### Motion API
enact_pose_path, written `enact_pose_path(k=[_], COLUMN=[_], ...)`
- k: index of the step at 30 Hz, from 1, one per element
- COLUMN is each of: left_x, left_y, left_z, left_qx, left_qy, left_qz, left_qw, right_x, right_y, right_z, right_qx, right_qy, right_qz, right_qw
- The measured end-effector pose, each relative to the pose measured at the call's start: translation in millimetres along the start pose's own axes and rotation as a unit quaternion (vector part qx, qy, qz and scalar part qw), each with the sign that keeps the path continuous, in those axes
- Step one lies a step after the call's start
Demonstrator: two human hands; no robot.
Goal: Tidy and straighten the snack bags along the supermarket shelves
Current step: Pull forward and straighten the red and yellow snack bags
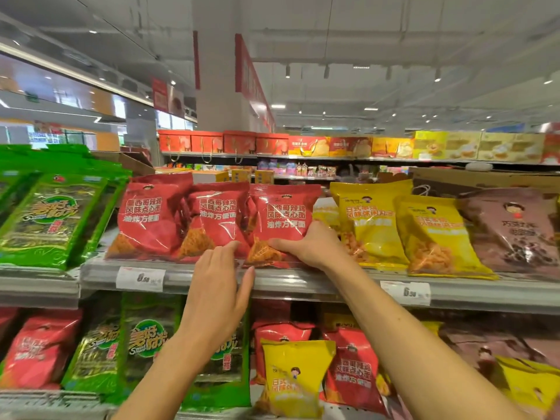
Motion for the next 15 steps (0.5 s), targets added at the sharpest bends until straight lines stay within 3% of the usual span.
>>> enact_pose_path(k=[3,7,10,15], left_x=[2.0,7.6,20.5,51.8], left_y=[-3.8,-12.1,-16.2,-19.2], left_z=[-7.5,-36.1,-76.3,-156.6], left_qx=[-0.014,-0.052,-0.008,0.068], left_qy=[-0.019,-0.037,0.027,0.152], left_qz=[-0.023,-0.118,-0.142,-0.102], left_qw=[0.999,0.991,0.989,0.981], right_x=[-1.6,-11.3,-30.7,-90.2], right_y=[12.0,38.2,63.3,115.7], right_z=[1.6,-7.7,-28.7,-92.7], right_qx=[0.016,0.0,-0.052,-0.063], right_qy=[0.079,0.128,0.052,-0.101], right_qz=[-0.03,-0.084,-0.134,-0.179], right_qw=[0.996,0.988,0.988,0.977])
Point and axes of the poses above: each hand's wrist, its own y-axis away from the middle knuckle, its own x-axis out of the palm, z = x × y, the point moved 2 cm from there along -y, towards the middle knuckle, and after that the axes turned 11 degrees about z, right-handed, at the moved point
